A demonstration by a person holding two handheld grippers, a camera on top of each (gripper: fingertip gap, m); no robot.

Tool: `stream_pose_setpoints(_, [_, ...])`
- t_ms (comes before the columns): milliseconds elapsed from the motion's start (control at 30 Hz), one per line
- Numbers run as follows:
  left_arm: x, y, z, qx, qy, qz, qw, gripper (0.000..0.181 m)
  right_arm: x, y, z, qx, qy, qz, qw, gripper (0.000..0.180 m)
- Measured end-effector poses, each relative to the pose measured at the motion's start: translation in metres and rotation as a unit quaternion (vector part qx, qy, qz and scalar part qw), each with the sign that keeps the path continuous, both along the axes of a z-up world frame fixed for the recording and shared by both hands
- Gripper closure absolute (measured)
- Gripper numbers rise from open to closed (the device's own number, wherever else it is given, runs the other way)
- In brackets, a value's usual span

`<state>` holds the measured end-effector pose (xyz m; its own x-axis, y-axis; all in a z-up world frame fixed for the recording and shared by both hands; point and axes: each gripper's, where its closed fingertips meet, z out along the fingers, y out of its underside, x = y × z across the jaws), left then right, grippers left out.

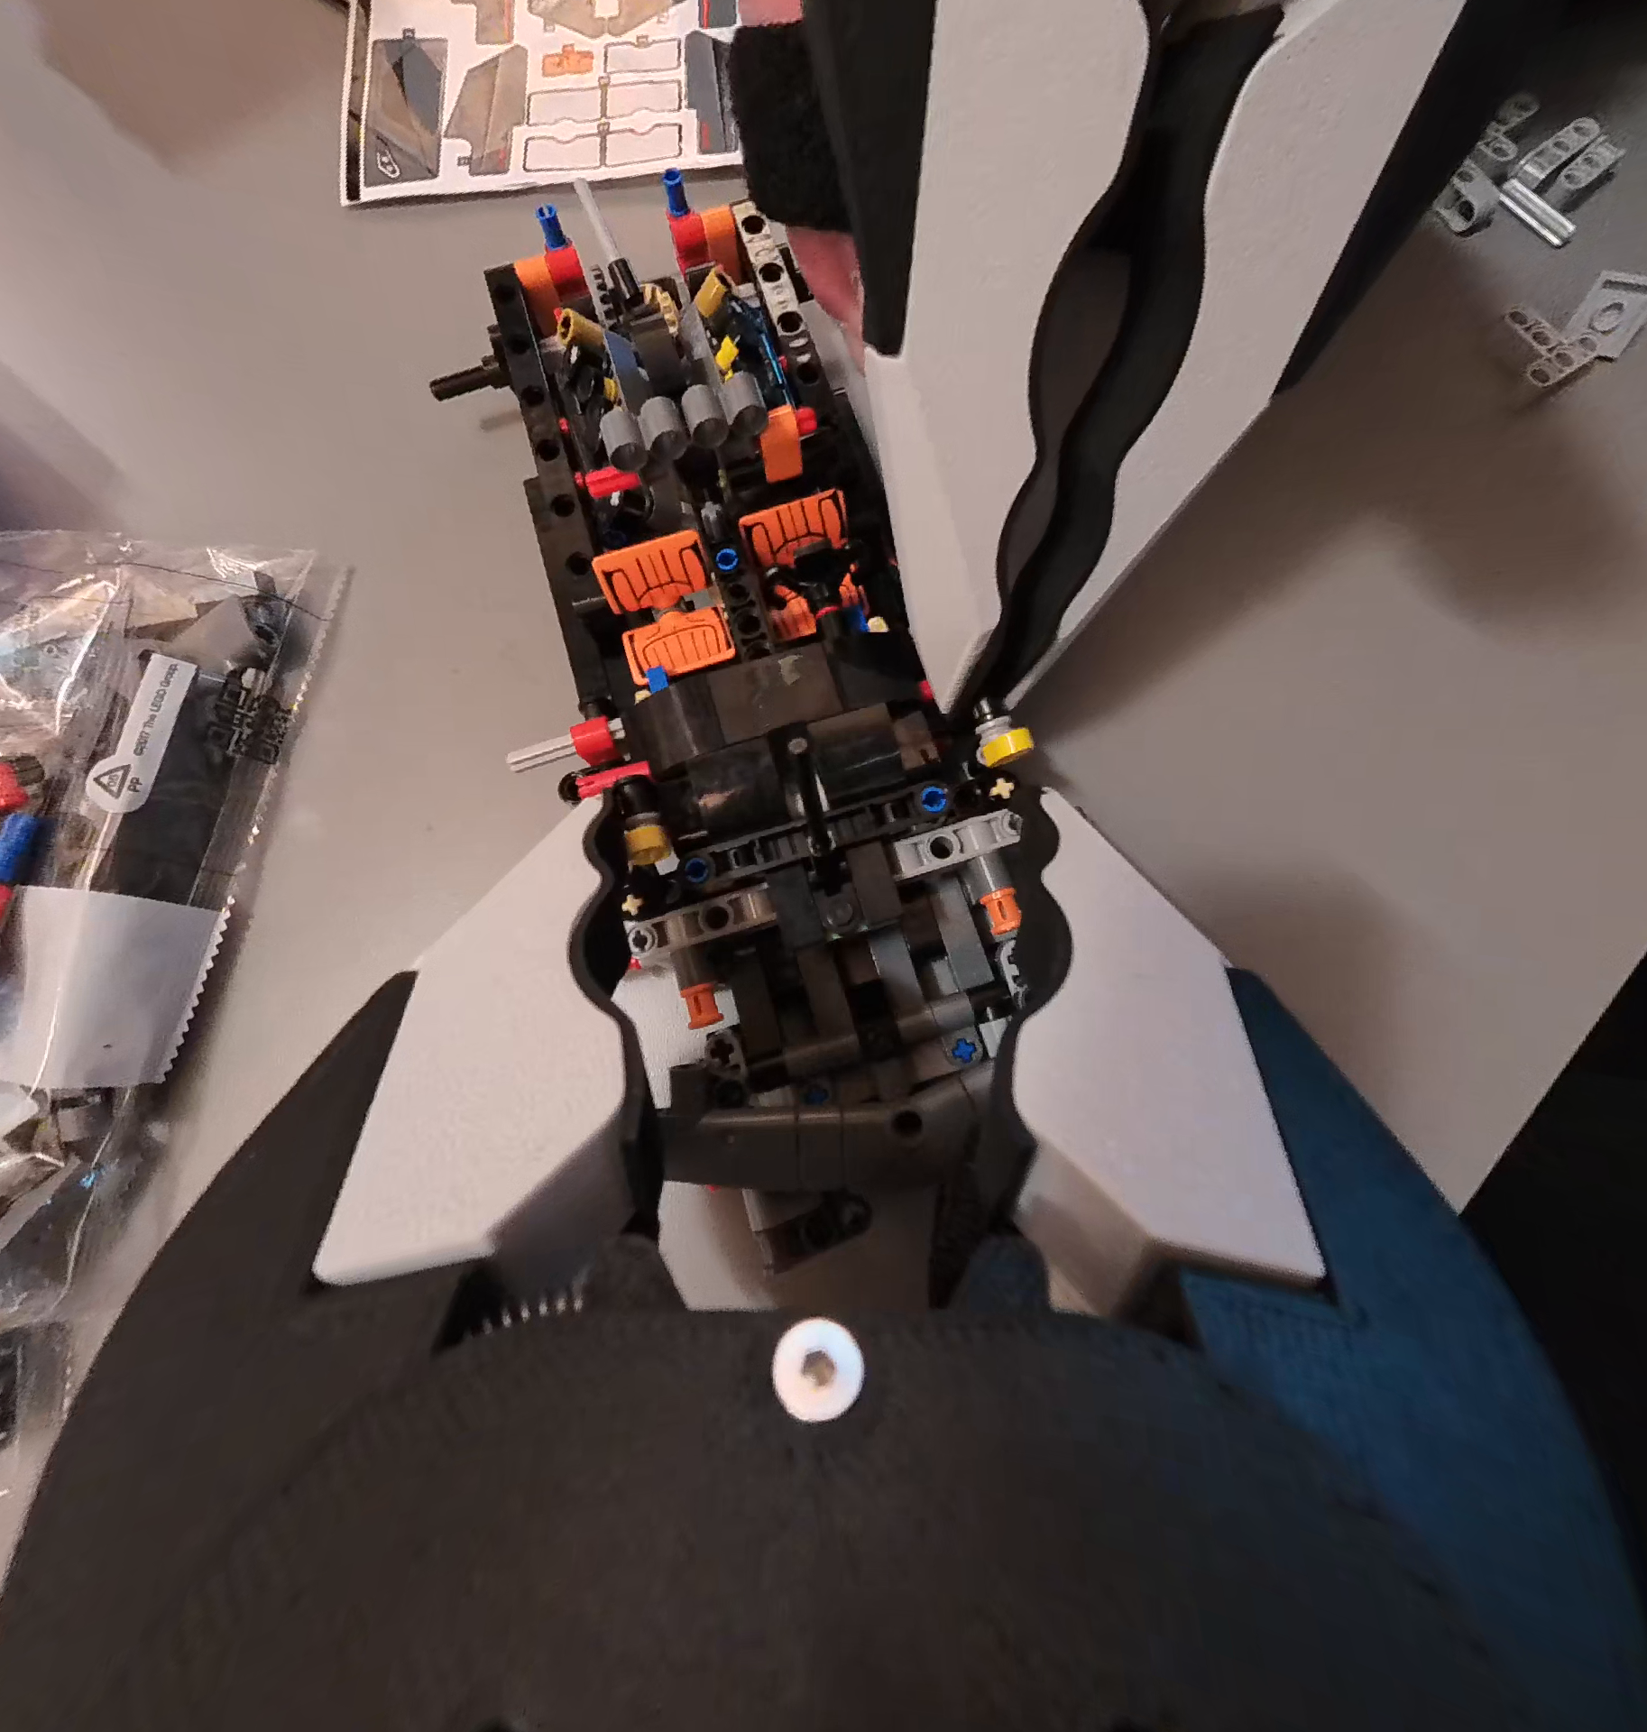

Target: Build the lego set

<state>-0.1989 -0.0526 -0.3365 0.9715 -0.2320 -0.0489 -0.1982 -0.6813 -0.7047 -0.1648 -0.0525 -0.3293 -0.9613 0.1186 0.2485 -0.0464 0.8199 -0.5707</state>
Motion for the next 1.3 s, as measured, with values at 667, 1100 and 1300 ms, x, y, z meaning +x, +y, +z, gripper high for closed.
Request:
stream_pose_setpoints(667, [0.0, 0.0, 0.001, 0.005, -0.013, 0.003, 1.0, 0.102, -0.002, -0.001, 0.001, -0.022, -0.036, -0.029, 0.999, 0.178])
stream_pose_setpoints(1100, [0.0, 0.0, 0.003, 0.022, -0.006, 0.009, 1.0, 0.103, 0.004, 0.003, 0.014, -0.011, -0.007, -0.027, 1.0, 0.167])
stream_pose_setpoints(1300, [0.0, 0.0, 0.003, 0.023, -0.005, 0.01, 1.0, 0.103, -0.017, 0.009, 0.015, 0.01, 0.037, -0.05, 0.998, 0.127])
